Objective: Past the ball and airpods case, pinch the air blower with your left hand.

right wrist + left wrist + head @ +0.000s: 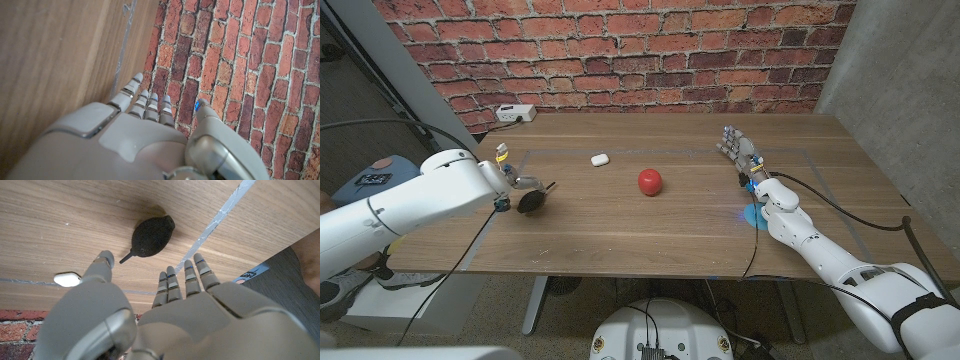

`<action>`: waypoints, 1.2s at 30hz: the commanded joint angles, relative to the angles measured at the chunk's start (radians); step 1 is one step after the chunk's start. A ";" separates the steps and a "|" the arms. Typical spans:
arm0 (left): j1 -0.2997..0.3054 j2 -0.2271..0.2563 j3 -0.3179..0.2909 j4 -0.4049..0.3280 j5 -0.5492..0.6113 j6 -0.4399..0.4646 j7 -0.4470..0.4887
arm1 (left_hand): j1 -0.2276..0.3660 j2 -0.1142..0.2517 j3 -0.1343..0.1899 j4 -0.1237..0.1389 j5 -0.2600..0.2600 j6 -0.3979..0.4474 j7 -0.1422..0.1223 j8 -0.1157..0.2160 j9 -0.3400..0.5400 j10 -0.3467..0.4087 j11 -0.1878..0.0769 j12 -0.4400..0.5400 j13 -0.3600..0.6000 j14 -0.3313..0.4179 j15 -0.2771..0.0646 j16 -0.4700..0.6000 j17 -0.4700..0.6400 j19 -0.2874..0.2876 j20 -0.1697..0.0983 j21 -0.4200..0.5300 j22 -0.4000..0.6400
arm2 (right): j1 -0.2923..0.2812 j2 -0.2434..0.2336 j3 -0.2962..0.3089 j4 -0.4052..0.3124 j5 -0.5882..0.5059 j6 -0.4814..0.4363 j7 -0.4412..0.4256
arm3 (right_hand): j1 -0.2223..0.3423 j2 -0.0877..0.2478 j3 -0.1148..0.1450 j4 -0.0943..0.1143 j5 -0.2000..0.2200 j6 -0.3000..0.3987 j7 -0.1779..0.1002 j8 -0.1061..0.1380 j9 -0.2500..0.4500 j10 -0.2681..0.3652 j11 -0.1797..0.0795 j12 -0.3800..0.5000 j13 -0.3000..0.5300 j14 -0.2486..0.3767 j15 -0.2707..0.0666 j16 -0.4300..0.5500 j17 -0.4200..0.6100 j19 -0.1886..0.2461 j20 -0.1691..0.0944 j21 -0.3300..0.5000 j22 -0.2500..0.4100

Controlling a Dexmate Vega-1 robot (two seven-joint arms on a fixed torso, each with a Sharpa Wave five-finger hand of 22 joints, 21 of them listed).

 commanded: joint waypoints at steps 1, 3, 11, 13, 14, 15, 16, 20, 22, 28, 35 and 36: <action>-0.080 -0.004 0.083 0.011 0.001 0.028 -0.036 | 0.006 0.001 -0.004 0.004 -0.003 -0.008 0.003 0.005 0.001 -0.006 0.000 -0.004 0.005 -0.005 0.001 0.001 0.005 -0.009 0.004 -0.001 0.002 | -0.004 -0.001 0.006 0.007 0.007 0.008 0.010 | 0.013 -0.002 -0.001 -0.004 -0.001 0.003 0.003 0.005 0.003 0.003 0.007 0.004 -0.001 0.002 0.002 0.005 0.000 0.002 0.008 0.006 0.005; -0.093 -0.006 0.096 0.017 0.002 0.028 -0.045 | 0.007 0.002 -0.004 0.004 -0.004 -0.008 0.003 0.006 0.001 -0.008 0.000 -0.005 0.005 -0.007 0.002 0.001 0.005 -0.012 0.005 -0.002 0.002 | -0.004 -0.001 0.007 0.010 0.008 0.010 0.011 | 0.013 -0.002 -0.001 -0.004 -0.002 0.003 0.003 0.005 0.003 0.003 0.006 0.004 -0.001 0.002 0.003 0.005 0.000 0.002 0.008 0.006 0.005; -0.150 -0.014 0.161 0.040 0.013 0.039 -0.082 | 0.007 0.004 -0.007 0.005 -0.009 -0.009 0.004 0.007 0.001 -0.014 0.005 -0.007 0.007 -0.007 0.001 0.002 0.006 -0.014 0.005 -0.003 0.003 | -0.004 0.004 0.011 0.021 0.013 0.017 0.015 | 0.013 -0.002 -0.003 -0.006 -0.002 0.003 0.003 0.005 0.003 0.003 0.006 0.004 -0.001 0.003 0.003 0.006 0.000 0.002 0.009 0.006 0.005; -0.156 -0.014 0.167 0.044 0.009 0.039 -0.090 | 0.007 0.005 -0.008 0.005 -0.010 -0.009 0.003 0.008 0.001 -0.013 0.006 -0.007 0.008 -0.008 0.001 0.002 0.006 -0.015 0.004 -0.003 0.003 | -0.004 0.005 0.012 0.024 0.015 0.019 0.016 | 0.013 -0.002 -0.003 -0.006 -0.002 0.004 0.003 0.005 0.003 0.003 0.007 0.004 -0.001 0.002 0.004 0.005 0.000 0.002 0.009 0.006 0.005; -0.153 -0.017 0.163 0.045 0.005 0.040 -0.086 | 0.007 0.005 -0.008 0.005 -0.011 -0.010 0.006 0.008 0.001 -0.014 0.007 -0.007 0.008 -0.008 0.001 0.002 0.006 -0.015 0.004 -0.003 0.003 | -0.003 0.006 0.012 0.025 0.015 0.020 0.015 | 0.013 -0.001 -0.003 -0.006 -0.002 0.004 0.003 0.005 0.003 0.003 0.007 0.004 0.000 0.002 0.003 0.005 0.000 0.002 0.009 0.006 0.005; -0.155 -0.016 0.168 0.044 0.001 0.040 -0.084 | 0.007 0.005 -0.008 0.005 -0.011 -0.009 0.005 0.008 0.001 -0.013 0.007 -0.007 0.008 -0.008 0.000 0.002 0.006 -0.016 0.004 -0.003 0.003 | -0.003 0.006 0.013 0.025 0.015 0.020 0.015 | 0.013 -0.001 -0.003 -0.006 -0.002 0.004 0.003 0.005 0.003 0.003 0.007 0.004 0.000 0.002 0.003 0.005 0.000 0.002 0.010 0.006 0.005; -0.158 -0.015 0.171 0.044 -0.004 0.040 -0.080 | 0.007 0.006 -0.009 0.005 -0.012 -0.010 0.007 0.008 0.001 -0.014 0.010 -0.008 0.009 -0.009 0.001 0.002 0.007 -0.016 0.004 -0.003 0.003 | -0.003 0.006 0.013 0.026 0.016 0.021 0.015 | 0.013 -0.001 -0.003 -0.006 -0.002 0.003 0.002 0.005 0.003 0.003 0.006 0.004 0.000 0.002 0.004 0.005 0.000 0.002 0.009 0.006 0.005; -0.160 -0.013 0.175 0.041 -0.015 0.040 -0.076 | 0.008 0.007 -0.010 0.006 -0.014 -0.010 0.009 0.009 0.001 -0.014 0.013 -0.008 0.010 -0.011 0.000 0.002 0.007 -0.016 0.004 -0.002 0.003 | -0.003 0.006 0.014 0.027 0.016 0.023 0.016 | 0.013 -0.001 -0.004 -0.007 -0.002 0.004 0.002 0.005 0.003 0.001 0.006 0.003 -0.001 0.002 0.003 0.006 0.000 0.002 0.010 0.006 0.005; -0.159 -0.013 0.174 0.039 -0.023 0.040 -0.069 | 0.008 0.008 -0.010 0.005 -0.015 -0.010 0.009 0.009 0.001 -0.013 0.012 -0.008 0.010 -0.011 0.001 0.002 0.007 -0.017 0.004 -0.003 0.004 | -0.004 0.006 0.014 0.027 0.015 0.023 0.014 | 0.013 -0.001 -0.004 -0.007 -0.002 0.004 0.003 0.005 0.003 0.002 0.006 0.003 -0.001 0.002 0.003 0.006 0.000 0.002 0.010 0.006 0.005; -0.164 -0.006 0.179 0.032 -0.059 0.040 -0.045 | 0.010 0.009 -0.011 0.005 -0.017 -0.008 0.010 0.011 0.001 -0.013 0.011 -0.008 0.012 -0.008 -0.001 0.004 0.007 -0.016 0.003 -0.002 0.004 | -0.008 0.006 0.016 0.023 0.018 0.024 0.014 | 0.014 -0.001 -0.004 -0.008 -0.002 0.003 0.001 0.005 0.003 0.003 0.008 0.004 0.000 0.001 0.003 0.005 0.000 0.001 0.010 0.006 0.005; -0.185 0.007 0.197 0.036 -0.120 0.040 -0.004 | 0.011 0.010 -0.013 0.005 -0.020 -0.008 0.011 0.011 0.001 -0.014 0.012 -0.008 0.013 -0.007 -0.001 0.005 0.007 -0.014 0.004 0.000 0.004 | -0.009 0.007 0.016 0.024 0.019 0.022 0.013 | 0.013 -0.001 -0.005 -0.008 -0.002 0.003 0.002 0.005 0.003 0.003 0.006 0.004 0.000 0.002 0.003 0.006 0.000 0.001 0.010 0.006 0.005; -0.184 0.009 0.196 0.037 -0.127 0.040 0.002 | 0.011 0.010 -0.013 0.005 -0.020 -0.009 0.011 0.011 0.001 -0.015 0.012 -0.009 0.014 -0.007 -0.001 0.005 0.007 -0.014 0.004 0.000 0.004 | -0.008 0.008 0.016 0.026 0.020 0.022 0.014 | 0.013 -0.001 -0.005 -0.008 -0.002 0.003 0.002 0.005 0.003 0.002 0.005 0.004 0.000 0.003 0.003 0.006 0.000 0.001 0.010 0.006 0.005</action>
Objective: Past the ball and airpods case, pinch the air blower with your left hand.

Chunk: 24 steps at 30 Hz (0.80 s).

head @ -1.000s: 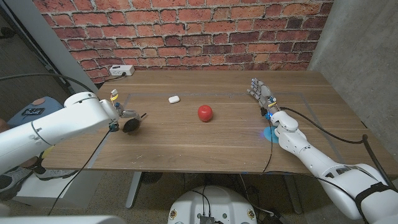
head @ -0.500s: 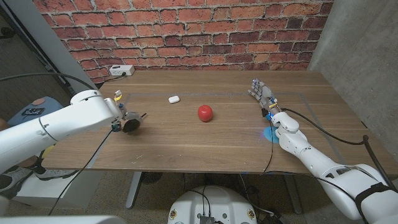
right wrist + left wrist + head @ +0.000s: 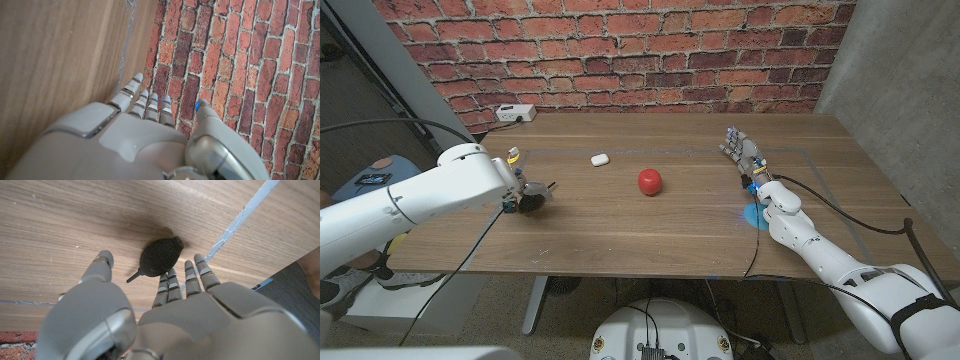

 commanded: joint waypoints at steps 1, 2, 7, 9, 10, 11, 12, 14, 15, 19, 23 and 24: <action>-0.023 0.018 0.023 0.002 -0.083 0.001 0.055 | 0.007 0.006 -0.002 0.000 -0.001 -0.002 0.004 0.006 0.001 -0.001 0.000 -0.004 0.005 0.004 -0.001 0.005 0.002 -0.001 0.003 -0.001 0.005 | 0.000 0.004 0.002 0.005 0.004 0.001 0.002 | 0.013 -0.001 -0.003 -0.006 -0.002 0.003 0.002 0.005 0.003 0.003 0.007 0.004 -0.001 0.002 0.003 0.006 0.000 0.001 0.010 0.006 0.005; -0.024 0.019 0.024 0.004 -0.085 0.001 0.056 | 0.007 0.006 -0.003 0.000 -0.001 -0.002 0.004 0.005 0.001 -0.001 0.000 -0.004 0.005 0.004 0.000 0.005 0.002 -0.002 0.002 0.000 0.005 | 0.001 0.004 0.002 0.007 0.004 0.000 0.003 | 0.013 -0.001 -0.003 -0.006 -0.002 0.003 0.002 0.005 0.003 0.003 0.005 0.004 -0.001 0.002 0.004 0.006 0.000 0.002 0.011 0.006 0.005; -0.030 0.021 0.030 0.010 -0.094 0.001 0.063 | 0.008 0.007 -0.003 -0.001 -0.003 -0.005 0.004 0.005 0.001 -0.002 0.001 -0.005 0.006 0.002 0.001 0.005 0.003 -0.001 0.003 0.000 0.005 | 0.010 0.012 -0.001 0.022 0.003 0.002 0.007 | 0.013 0.000 -0.003 -0.006 -0.002 0.003 0.002 0.005 0.003 0.003 0.006 0.004 -0.001 0.002 0.004 0.006 0.000 0.001 0.010 0.006 0.005; -0.027 0.020 0.024 0.011 -0.092 0.001 0.060 | 0.008 0.008 -0.004 -0.001 -0.003 -0.006 0.005 0.005 0.001 -0.004 0.002 -0.005 0.006 0.002 0.001 0.005 0.003 -0.002 0.003 0.000 0.005 | 0.012 0.013 -0.002 0.025 0.002 0.001 0.007 | 0.013 0.000 -0.003 -0.006 -0.002 0.003 0.002 0.005 0.003 0.003 0.007 0.004 -0.001 0.002 0.004 0.006 0.000 0.001 0.010 0.006 0.005; -0.029 0.020 0.026 0.011 -0.090 0.001 0.060 | 0.009 0.008 -0.004 -0.001 -0.003 -0.006 0.006 0.005 0.001 -0.005 0.002 -0.006 0.006 0.002 0.001 0.005 0.003 -0.002 0.003 0.000 0.005 | 0.013 0.013 -0.002 0.025 0.002 0.000 0.007 | 0.013 0.000 -0.003 -0.006 -0.002 0.003 0.002 0.005 0.003 0.003 0.007 0.004 -0.001 0.002 0.004 0.006 0.000 0.001 0.010 0.006 0.005; -0.030 0.020 0.026 0.012 -0.090 0.001 0.060 | 0.009 0.008 -0.004 -0.001 -0.004 -0.006 0.005 0.005 0.001 -0.005 0.002 -0.006 0.007 0.003 0.001 0.005 0.003 -0.002 0.002 0.000 0.005 | 0.014 0.013 -0.003 0.027 0.001 0.000 0.007 | 0.013 0.000 -0.004 -0.006 -0.002 0.003 0.002 0.005 0.003 0.003 0.007 0.004 -0.001 0.002 0.004 0.006 0.000 0.001 0.011 0.006 0.005; -0.030 0.019 0.025 0.013 -0.088 0.001 0.056 | 0.009 0.008 -0.004 -0.001 -0.004 -0.006 0.005 0.005 0.001 -0.005 0.001 -0.006 0.007 0.003 0.001 0.005 0.003 -0.002 0.002 0.000 0.005 | 0.014 0.013 -0.003 0.027 0.001 -0.002 0.005 | 0.013 0.000 -0.004 -0.006 -0.002 0.003 0.003 0.005 0.003 0.003 0.007 0.004 -0.001 0.002 0.004 0.006 0.000 0.001 0.010 0.006 0.005; -0.028 0.018 0.022 0.014 -0.084 0.001 0.056 | 0.010 0.009 -0.004 -0.001 -0.004 -0.007 0.006 0.005 0.001 -0.005 0.001 -0.006 0.007 0.003 0.002 0.006 0.002 -0.002 0.003 0.000 0.005 | 0.014 0.013 -0.003 0.026 0.000 -0.004 0.003 | 0.013 0.000 -0.004 -0.006 -0.002 0.003 0.003 0.005 0.003 0.002 0.005 0.004 -0.001 0.002 0.004 0.006 0.000 0.001 0.011 0.006 0.005; -0.028 0.017 0.021 0.015 -0.086 0.001 0.058 | 0.011 0.009 -0.004 -0.002 -0.005 -0.007 0.006 0.005 0.001 -0.005 0.003 -0.006 0.008 0.003 0.002 0.006 0.002 -0.002 0.003 0.000 0.005 | 0.015 0.013 -0.004 0.027 -0.001 -0.005 0.002 | 0.013 0.000 -0.004 -0.006 -0.002 0.003 0.003 0.005 0.003 0.002 0.005 0.003 -0.001 0.002 0.004 0.006 0.001 0.001 0.010 0.006 0.005; -0.027 0.015 0.020 0.018 -0.084 0.001 0.054 | 0.012 0.010 -0.005 -0.002 -0.005 -0.008 0.006 0.005 0.000 -0.006 0.002 -0.006 0.008 0.003 0.001 0.006 0.002 -0.002 0.004 0.001 0.005 | 0.020 0.014 -0.004 0.035 -0.001 -0.007 0.006 | 0.013 0.000 -0.005 -0.006 -0.002 0.003 0.003 0.005 0.003 0.002 0.007 0.004 -0.001 0.002 0.005 0.006 0.001 0.001 0.010 0.006 0.005; -0.022 0.009 0.013 0.023 -0.076 0.001 0.045 | 0.013 0.010 -0.006 -0.002 -0.007 -0.010 0.007 0.004 0.000 -0.006 0.003 -0.006 0.009 0.004 0.002 0.006 0.002 0.000 0.004 0.002 0.005 | 0.027 0.015 -0.006 0.045 -0.002 -0.009 0.010 | 0.013 0.000 -0.005 -0.007 -0.002 0.003 0.003 0.005 0.003 0.003 0.008 0.004 -0.001 0.002 0.003 0.006 0.001 0.001 0.011 0.006 0.005; -0.020 0.008 0.012 0.023 -0.074 0.001 0.044 | 0.013 0.010 -0.006 -0.002 -0.007 -0.010 0.007 0.005 0.000 -0.006 0.003 -0.007 0.010 0.004 0.002 0.006 0.002 0.000 0.004 0.002 0.006 | 0.028 0.016 -0.006 0.047 -0.002 -0.010 0.009 | 0.013 0.000 -0.005 -0.007 -0.002 0.004 0.003 0.005 0.003 0.003 0.008 0.004 -0.001 0.001 0.003 0.006 0.001 0.001 0.010 0.006 0.005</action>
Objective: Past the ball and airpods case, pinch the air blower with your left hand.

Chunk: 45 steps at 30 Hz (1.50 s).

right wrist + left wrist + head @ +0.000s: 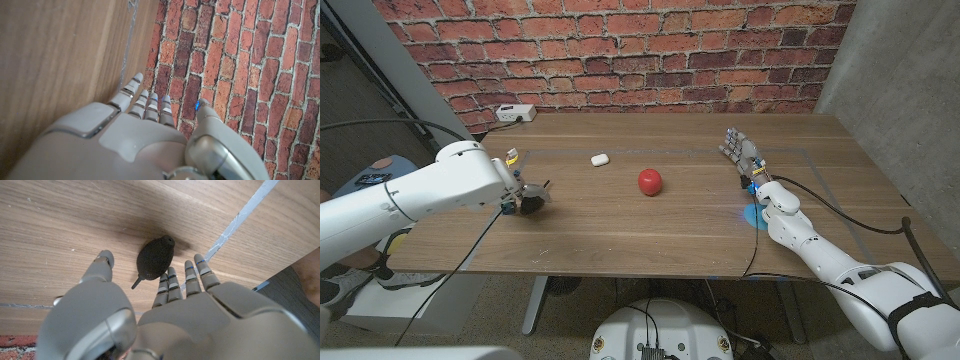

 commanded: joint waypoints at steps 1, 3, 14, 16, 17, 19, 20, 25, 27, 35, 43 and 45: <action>0.007 -0.010 -0.012 0.010 0.005 0.000 -0.003 | 0.007 0.005 -0.003 0.001 -0.003 -0.005 0.002 0.005 0.000 -0.004 0.001 -0.007 0.005 0.004 0.002 0.006 0.003 0.000 0.005 0.002 0.006 | 0.017 0.005 -0.005 0.023 -0.005 -0.011 0.007 | 0.013 0.000 -0.001 -0.003 -0.002 0.004 0.003 0.006 0.003 0.003 0.008 0.004 0.000 0.002 0.003 0.006 0.001 -0.003 0.008 0.006 0.005; 0.007 -0.013 -0.013 0.014 0.008 0.000 -0.007 | 0.008 0.005 -0.003 0.001 -0.004 -0.004 0.002 0.005 0.000 -0.005 0.001 -0.007 0.005 0.004 0.002 0.006 0.003 0.001 0.005 0.002 0.006 | 0.021 0.006 -0.006 0.029 -0.006 -0.011 0.008 | 0.013 0.001 -0.001 -0.003 -0.002 0.003 0.003 0.005 0.003 0.003 0.008 0.004 0.000 0.002 0.004 0.006 0.001 -0.003 0.007 0.006 0.005; 0.014 -0.036 -0.012 0.023 0.011 0.000 0.016 | 0.019 0.011 -0.003 -0.003 -0.006 0.008 0.005 0.011 0.001 0.007 0.004 -0.002 0.009 0.022 -0.006 0.013 0.002 0.017 0.002 0.011 0.006 | 0.035 0.014 -0.006 0.059 -0.004 -0.006 0.023 | 0.013 0.001 -0.002 -0.004 -0.002 0.003 0.004 0.005 0.004 0.003 0.007 0.004 0.000 0.003 0.004 0.007 0.001 -0.001 0.008 0.007 0.005; 0.014 -0.039 -0.007 0.024 0.010 0.000 0.027 | 0.022 0.013 -0.002 -0.004 -0.006 0.012 0.008 0.013 0.001 0.009 0.005 -0.002 0.010 0.025 -0.007 0.014 0.002 0.020 0.003 0.012 0.007 | 0.034 0.014 -0.006 0.059 -0.004 -0.006 0.023 | 0.012 0.001 -0.003 -0.004 -0.002 0.003 0.004 0.005 0.004 0.003 0.005 0.004 0.000 0.003 0.004 0.007 0.001 -0.001 0.008 0.007 0.005; 0.007 -0.038 0.002 0.025 0.008 0.000 0.027 | 0.024 0.014 -0.002 -0.004 -0.006 0.014 0.010 0.013 0.001 0.015 0.008 0.001 0.011 0.028 -0.008 0.016 0.002 0.025 0.002 0.014 0.007 | 0.033 0.013 -0.005 0.058 -0.003 -0.007 0.022 | 0.012 0.002 -0.003 -0.004 -0.002 0.003 0.003 0.005 0.004 0.003 0.006 0.004 0.000 0.003 0.005 0.007 0.001 -0.001 0.009 0.007 0.005; 0.003 -0.040 0.007 0.027 0.000 0.000 0.035 | 0.030 0.018 0.000 -0.005 -0.006 0.020 0.013 0.016 0.001 0.026 0.009 0.005 0.013 0.035 -0.011 0.018 0.003 0.032 0.001 0.018 0.007 | 0.031 0.013 -0.003 0.056 -0.001 -0.007 0.020 | 0.012 0.002 -0.003 -0.004 -0.002 0.003 0.003 0.005 0.004 0.003 0.007 0.004 0.000 0.004 0.005 0.008 0.001 -0.001 0.009 0.007 0.005; 0.002 -0.041 0.008 0.028 -0.006 0.000 0.046 | 0.033 0.020 0.001 -0.006 -0.006 0.026 0.013 0.018 0.001 0.027 0.011 0.005 0.014 0.039 -0.014 0.019 0.003 0.034 0.002 0.019 0.007 | 0.029 0.012 -0.003 0.054 -0.001 -0.008 0.020 | 0.012 0.002 -0.003 -0.004 -0.002 0.003 0.004 0.005 0.004 0.003 0.007 0.004 0.000 0.004 0.005 0.007 0.001 -0.001 0.008 0.007 0.005; -0.013 -0.043 0.022 0.031 -0.054 0.000 0.112 | 0.068 0.034 0.007 -0.013 0.000 0.094 0.024 0.043 0.008 0.108 0.015 0.039 0.030 0.105 -0.042 0.044 0.008 0.083 -0.005 0.042 0.007 | 0.025 0.013 0.001 0.051 0.004 -0.009 0.018 | 0.012 0.002 -0.003 -0.004 -0.002 0.003 0.004 0.005 0.004 0.003 0.008 0.004 0.000 0.004 0.004 0.007 0.001 0.000 0.008 0.007 0.005; -0.023 -0.041 0.033 0.031 -0.080 0.000 0.149 | 0.075 0.038 0.007 -0.012 0.002 0.117 0.023 0.051 0.010 0.129 0.017 0.050 0.037 0.127 -0.057 0.052 0.010 0.105 -0.007 0.052 0.007 | 0.025 0.013 0.001 0.050 0.003 -0.007 0.016 | 0.012 0.003 -0.003 -0.004 -0.002 0.002 0.004 0.005 0.004 0.002 0.007 0.004 0.000 0.003 0.004 0.007 0.001 0.000 0.008 0.007 0.005; -0.031 -0.044 0.037 0.036 -0.180 0.000 0.286 | 0.125 0.053 0.004 -0.015 0.012 0.245 0.028 0.096 0.030 0.241 0.018 0.111 0.081 0.236 -0.094 0.094 0.021 0.200 -0.020 0.100 0.006 | 0.011 0.007 0.005 0.030 0.009 -0.013 0.012 | 0.012 0.003 -0.004 -0.004 -0.002 0.002 0.004 0.005 0.004 0.002 0.006 0.004 0.000 0.004 0.005 0.008 0.002 0.000 0.008 0.008 0.005; -0.025 -0.043 0.024 0.029 -0.224 0.000 0.340 | 0.150 0.047 -0.002 -0.017 0.017 0.319 0.013 0.122 0.046 0.313 -0.008 0.154 0.110 0.310 -0.126 0.119 0.025 0.253 -0.039 0.129 0.005 | -0.004 0.001 0.009 0.008 0.014 -0.018 0.007 | 0.012 0.003 -0.005 -0.005 -0.002 0.001 0.004 0.005 0.004 0.003 0.006 0.004 0.000 0.004 0.005 0.008 0.002 0.001 0.008 0.008 0.005; -0.019 -0.043 0.017 0.025 -0.222 0.000 0.341 | 0.153 0.049 -0.002 -0.015 0.018 0.323 0.009 0.123 0.048 0.316 -0.008 0.157 0.113 0.313 -0.127 0.119 0.026 0.253 -0.038 0.130 0.004 | -0.007 -0.001 0.009 0.003 0.013 -0.018 0.004 | 0.012 0.003 -0.005 -0.005 -0.002 0.002 0.004 0.005 0.004 0.003 0.006 0.004 0.000 0.003 0.005 0.008 0.002 0.001 0.008 0.008 0.005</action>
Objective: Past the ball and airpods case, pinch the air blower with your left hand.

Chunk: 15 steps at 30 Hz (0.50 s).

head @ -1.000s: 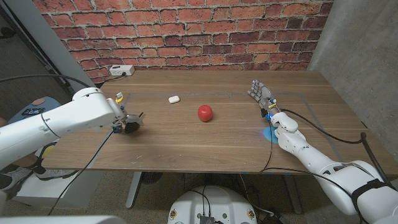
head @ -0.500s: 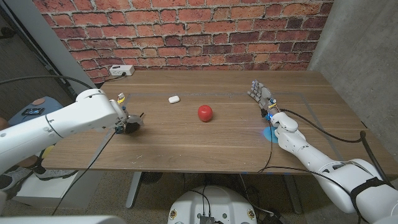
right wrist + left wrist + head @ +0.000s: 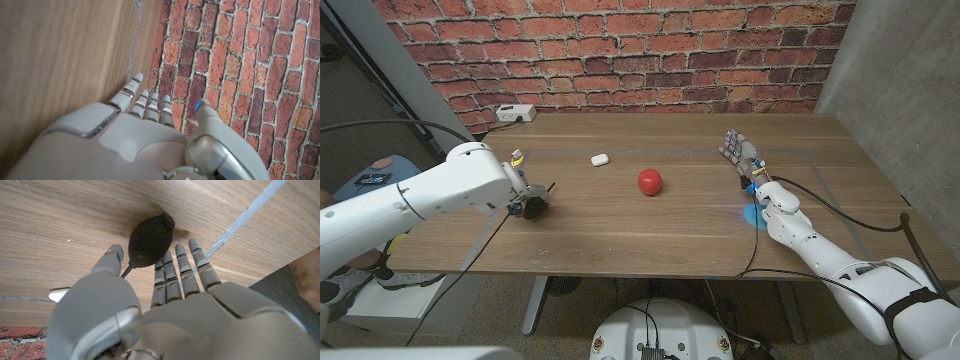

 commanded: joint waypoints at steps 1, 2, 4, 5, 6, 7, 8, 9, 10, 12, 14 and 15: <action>0.008 -0.002 -0.017 -0.009 -0.073 0.000 0.105 | 0.011 -0.005 -0.002 0.002 0.007 0.010 -0.004 0.006 0.005 0.015 -0.001 0.008 0.008 0.016 -0.002 0.006 0.003 0.007 0.001 0.008 0.002 | -0.020 -0.010 0.006 -0.029 0.007 -0.006 -0.008 | 0.012 0.003 -0.001 0.000 -0.002 0.001 0.004 0.005 0.004 0.002 0.006 0.004 0.000 0.003 0.005 0.008 0.002 0.001 0.008 0.004 0.005; 0.012 -0.003 -0.022 -0.010 -0.072 0.000 0.104 | 0.011 -0.006 -0.002 0.002 0.007 0.013 -0.003 0.007 0.006 0.016 -0.004 0.009 0.009 0.017 -0.002 0.006 0.003 0.007 0.000 0.008 0.002 | -0.022 -0.011 0.006 -0.033 0.008 -0.007 -0.010 | 0.012 0.003 -0.001 0.000 -0.002 0.001 0.004 0.005 0.004 0.001 0.005 0.004 0.000 0.003 0.004 0.008 0.002 0.001 0.009 0.004 0.005; 0.022 -0.006 -0.033 -0.013 -0.057 0.000 0.096 | 0.013 -0.008 -0.003 0.002 0.008 0.017 -0.006 0.008 0.007 0.020 -0.004 0.013 0.012 0.018 -0.005 0.006 0.003 0.009 -0.002 0.010 0.002 | -0.025 -0.012 0.007 -0.037 0.009 -0.007 -0.011 | 0.012 0.003 -0.001 -0.001 -0.002 0.000 0.003 0.005 0.004 0.000 0.007 0.003 0.000 0.003 0.005 0.008 0.002 0.001 0.008 0.004 0.005; 0.030 -0.009 -0.041 -0.015 -0.048 0.000 0.091 | 0.015 -0.011 -0.004 0.000 0.008 0.018 -0.007 0.008 0.008 0.022 -0.007 0.014 0.013 0.021 -0.007 0.006 0.003 0.009 -0.003 0.010 0.002 | -0.027 -0.012 0.008 -0.039 0.010 -0.008 -0.011 | 0.012 0.003 -0.001 0.000 -0.002 0.001 0.004 0.005 0.004 0.001 0.007 0.003 0.000 0.003 0.005 0.008 0.002 0.001 0.008 0.004 0.005; 0.037 -0.012 -0.049 -0.017 -0.040 0.000 0.085 | 0.016 -0.011 -0.004 0.000 0.008 0.020 -0.008 0.008 0.009 0.021 -0.007 0.014 0.014 0.020 -0.007 0.006 0.003 0.009 -0.004 0.010 0.002 | -0.028 -0.013 0.009 -0.041 0.010 -0.007 -0.012 | 0.012 0.003 -0.001 0.000 -0.002 0.001 0.004 0.005 0.004 0.001 0.007 0.003 0.000 0.003 0.004 0.008 0.002 0.001 0.008 0.004 0.005; 0.045 -0.016 -0.057 -0.018 -0.029 0.000 0.080 | 0.016 -0.010 -0.005 0.001 0.008 0.020 -0.009 0.008 0.009 0.023 -0.010 0.016 0.015 0.020 -0.006 0.006 0.003 0.009 -0.003 0.011 0.002 | -0.030 -0.013 0.009 -0.044 0.011 -0.008 -0.013 | 0.012 0.003 -0.002 0.000 -0.002 0.001 0.004 0.005 0.004 0.001 0.007 0.003 0.000 0.004 0.004 0.008 0.002 0.001 0.008 0.004 0.005; 0.052 -0.019 -0.063 -0.020 -0.019 0.000 0.076 | 0.017 -0.010 -0.005 0.002 0.008 0.021 -0.010 0.008 0.010 0.024 -0.013 0.017 0.016 0.021 -0.007 0.006 0.003 0.010 -0.005 0.012 0.002 | -0.032 -0.015 0.009 -0.047 0.011 -0.009 -0.014 | 0.012 0.003 -0.002 -0.001 -0.002 0.001 0.004 0.005 0.004 0.001 0.008 0.003 0.000 0.004 0.005 0.008 0.002 0.001 0.008 0.004 0.005; 0.056 -0.021 -0.068 -0.022 -0.007 0.000 0.067 | 0.017 -0.012 -0.006 0.001 0.008 0.022 -0.010 0.009 0.010 0.025 -0.014 0.017 0.016 0.022 -0.007 0.006 0.003 0.010 -0.006 0.012 0.002 | -0.034 -0.015 0.010 -0.049 0.012 -0.010 -0.014 | 0.012 0.003 -0.002 -0.001 -0.002 0.001 0.004 0.005 0.004 0.001 0.008 0.004 0.000 0.003 0.005 0.008 0.002 0.001 0.008 0.004 0.005; 0.061 -0.022 -0.073 -0.024 0.004 -0.001 0.056 | 0.018 -0.012 -0.006 0.001 0.009 0.022 -0.011 0.009 0.011 0.024 -0.013 0.018 0.017 0.023 -0.008 0.006 0.003 0.011 -0.006 0.012 0.002 | -0.035 -0.016 0.010 -0.052 0.012 -0.011 -0.016 | 0.012 0.003 -0.002 -0.001 -0.002 0.002 0.004 0.005 0.004 0.002 0.008 0.004 0.000 0.003 0.005 0.008 0.002 0.001 0.008 0.004 0.005; 0.062 -0.025 -0.075 -0.024 0.021 0.000 0.039 | 0.020 -0.012 -0.006 0.001 0.009 0.028 -0.013 0.011 0.012 0.023 -0.014 0.018 0.019 0.024 -0.009 0.006 0.004 0.011 -0.007 0.013 0.002 | -0.038 -0.017 0.010 -0.056 0.013 -0.013 -0.017 | 0.012 0.004 -0.002 0.000 -0.002 0.002 0.004 0.005 0.004 0.002 0.008 0.004 0.000 0.003 0.005 0.008 0.002 0.001 0.008 0.004 0.005; 0.059 -0.025 -0.071 -0.023 0.031 0.000 0.022 | 0.020 -0.012 -0.006 0.001 0.010 0.028 -0.013 0.010 0.012 0.024 -0.016 0.019 0.020 0.024 -0.009 0.006 0.004 0.011 -0.007 0.013 0.002 | -0.038 -0.016 0.012 -0.054 0.016 -0.012 -0.016 | 0.012 0.004 -0.002 -0.001 -0.002 0.002 0.004 0.005 0.004 0.001 0.007 0.004 0.000 0.003 0.004 0.008 0.002 0.001 0.008 0.004 0.005; 0.054 -0.023 -0.066 -0.022 0.036 0.000 0.009 | 0.021 -0.012 -0.006 0.001 0.010 0.028 -0.014 0.011 0.013 0.024 -0.016 0.020 0.020 0.024 -0.009 0.006 0.004 0.011 -0.007 0.014 0.002 | -0.039 -0.016 0.012 -0.055 0.016 -0.012 -0.017 | 0.012 0.004 -0.002 -0.001 -0.002 0.002 0.003 0.005 0.004 0.001 0.007 0.004 0.000 0.004 0.005 0.008 0.002 0.001 0.008 0.004 0.005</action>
